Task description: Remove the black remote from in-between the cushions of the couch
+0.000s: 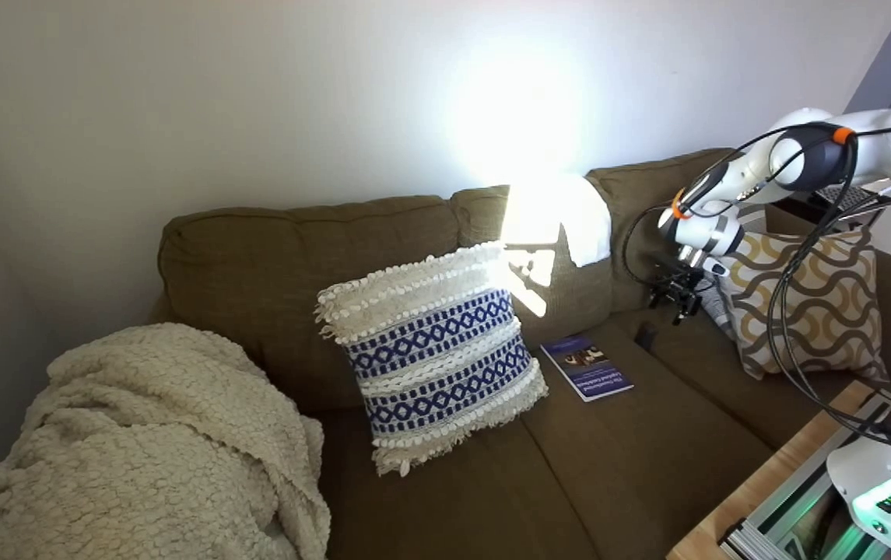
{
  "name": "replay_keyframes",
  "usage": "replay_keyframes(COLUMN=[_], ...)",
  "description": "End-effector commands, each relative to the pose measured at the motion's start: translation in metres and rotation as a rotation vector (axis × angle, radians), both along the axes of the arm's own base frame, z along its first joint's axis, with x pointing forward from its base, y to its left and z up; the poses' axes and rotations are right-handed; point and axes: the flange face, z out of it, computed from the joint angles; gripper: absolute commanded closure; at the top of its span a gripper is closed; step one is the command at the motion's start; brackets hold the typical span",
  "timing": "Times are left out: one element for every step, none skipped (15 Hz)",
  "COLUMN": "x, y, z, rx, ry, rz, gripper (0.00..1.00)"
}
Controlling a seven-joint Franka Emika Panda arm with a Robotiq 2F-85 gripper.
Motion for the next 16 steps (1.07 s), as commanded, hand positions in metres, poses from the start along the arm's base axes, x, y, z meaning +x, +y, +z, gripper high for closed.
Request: replay_keyframes(x=[0.009,0.011,0.013,0.014,0.015,0.017,0.018,0.02,0.021,0.022,0.023,0.024,0.025,0.027,0.028,0.03], y=[-0.012,-0.013,-0.014,-0.014,-0.016,-0.017,-0.019,-0.02,-0.022,-0.023,-0.025,-0.026,-0.027,-0.028,-0.029,-0.031], z=[-0.028,-0.033,-0.038,-0.042,-0.047,-0.052,-0.055,-0.059,-0.063,-0.066,-0.069,-0.073,-0.076,-0.079,-0.082,-0.085], rx=[-0.031,-0.041,-0.049,-0.061,-0.07,-0.084,-0.099,-0.11,-0.118,-0.125,-0.13,-0.131,-0.127,-0.132,-0.126,-0.122], ry=[0.049,0.053,0.056,0.064,0.07,0.072,0.072,0.071,0.073,0.069,0.065,0.052,0.038,0.022,0.008,-0.006], rz=[-0.048,-0.05,-0.043,-0.037,-0.029,-0.021,-0.014,-0.003,0.003,0.006,0.011,0.012,0.022,0.012,0.012,0.002], gripper=[0.0,0.0,0.0,0.0,0.0,0.0,0.0,0.0,0.0,0.0,0.0,0.0,0.0,0.0,0.0,0.0])
